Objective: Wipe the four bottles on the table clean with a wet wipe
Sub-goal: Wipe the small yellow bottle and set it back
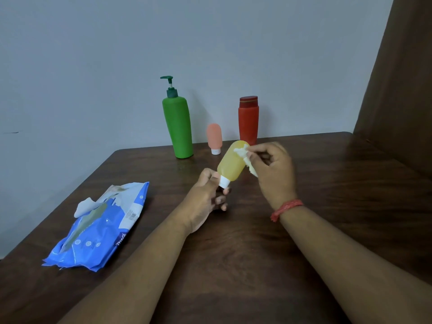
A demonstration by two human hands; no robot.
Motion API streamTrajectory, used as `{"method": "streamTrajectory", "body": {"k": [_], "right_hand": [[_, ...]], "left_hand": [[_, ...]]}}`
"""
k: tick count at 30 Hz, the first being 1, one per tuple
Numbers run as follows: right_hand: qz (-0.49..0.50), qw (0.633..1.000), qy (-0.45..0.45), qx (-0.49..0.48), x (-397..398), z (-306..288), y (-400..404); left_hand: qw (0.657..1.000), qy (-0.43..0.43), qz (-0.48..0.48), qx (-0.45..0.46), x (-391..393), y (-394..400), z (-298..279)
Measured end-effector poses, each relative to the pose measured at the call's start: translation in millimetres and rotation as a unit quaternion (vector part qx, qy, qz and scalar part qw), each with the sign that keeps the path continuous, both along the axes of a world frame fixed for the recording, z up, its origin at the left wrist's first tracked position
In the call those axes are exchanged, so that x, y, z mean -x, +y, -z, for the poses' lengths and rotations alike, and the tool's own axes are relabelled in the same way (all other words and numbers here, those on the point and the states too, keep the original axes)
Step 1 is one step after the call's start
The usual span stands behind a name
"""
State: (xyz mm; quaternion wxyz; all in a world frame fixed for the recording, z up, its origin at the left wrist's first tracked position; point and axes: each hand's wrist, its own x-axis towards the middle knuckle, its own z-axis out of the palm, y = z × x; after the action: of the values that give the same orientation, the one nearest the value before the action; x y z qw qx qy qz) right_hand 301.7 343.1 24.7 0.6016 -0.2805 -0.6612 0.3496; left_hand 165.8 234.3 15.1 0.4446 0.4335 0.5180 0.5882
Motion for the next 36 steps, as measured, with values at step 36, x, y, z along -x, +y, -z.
{"method": "streamTrajectory", "body": {"k": [36], "right_hand": [[-0.16,0.981,0.005,0.11,17.2,4.6,-29.7]], "left_hand": [[0.977,-0.176,-0.116,0.011,-6.9,9.8,1.7]]}}
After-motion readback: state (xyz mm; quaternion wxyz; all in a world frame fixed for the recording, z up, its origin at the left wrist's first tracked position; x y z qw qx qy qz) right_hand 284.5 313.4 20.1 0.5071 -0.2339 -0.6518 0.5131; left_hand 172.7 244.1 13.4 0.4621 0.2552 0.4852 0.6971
